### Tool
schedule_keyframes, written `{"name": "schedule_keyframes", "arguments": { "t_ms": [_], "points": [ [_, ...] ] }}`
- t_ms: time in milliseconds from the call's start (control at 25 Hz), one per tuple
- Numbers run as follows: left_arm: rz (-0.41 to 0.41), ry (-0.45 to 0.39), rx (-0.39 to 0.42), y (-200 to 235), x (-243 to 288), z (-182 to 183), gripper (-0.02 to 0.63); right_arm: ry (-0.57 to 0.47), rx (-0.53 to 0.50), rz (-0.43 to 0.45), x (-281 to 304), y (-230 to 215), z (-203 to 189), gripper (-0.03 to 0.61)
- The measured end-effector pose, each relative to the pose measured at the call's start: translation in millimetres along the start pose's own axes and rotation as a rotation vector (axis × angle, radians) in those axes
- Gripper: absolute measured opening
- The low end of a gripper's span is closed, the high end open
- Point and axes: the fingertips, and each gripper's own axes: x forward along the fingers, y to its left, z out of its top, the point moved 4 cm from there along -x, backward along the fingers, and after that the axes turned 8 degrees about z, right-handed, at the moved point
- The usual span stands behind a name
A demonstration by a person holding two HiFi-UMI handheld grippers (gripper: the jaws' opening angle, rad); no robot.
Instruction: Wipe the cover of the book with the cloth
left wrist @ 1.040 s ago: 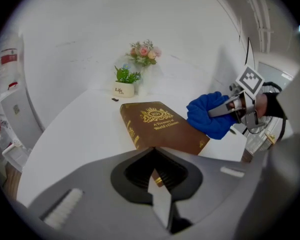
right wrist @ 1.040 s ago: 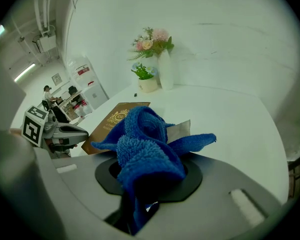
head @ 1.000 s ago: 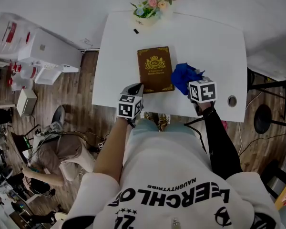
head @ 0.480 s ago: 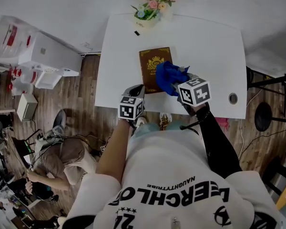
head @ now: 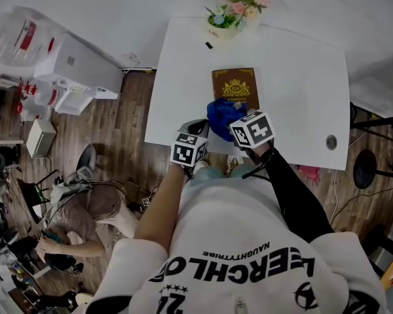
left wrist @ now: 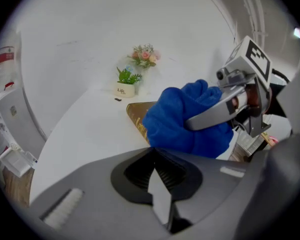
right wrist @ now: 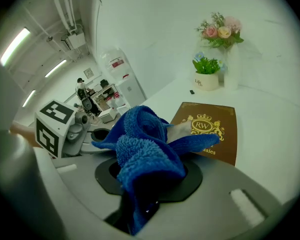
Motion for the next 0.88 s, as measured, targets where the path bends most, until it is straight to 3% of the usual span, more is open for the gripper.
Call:
{"name": "schedule_keyframes", "arguments": {
  "t_ms": [600, 880],
  "points": [
    [-0.12, 0.028, 0.113, -24.5, 32.7, 22.0, 0.058, -0.07, 0.189, -0.137, -52.2, -60.3, -31.2, 0.1],
    [-0.107, 0.049, 0.114, -31.9, 42.8, 24.9, 0.058, -0.109, 0.28, -0.219, -93.7, -99.9, -56.9, 0.1]
  ]
}}
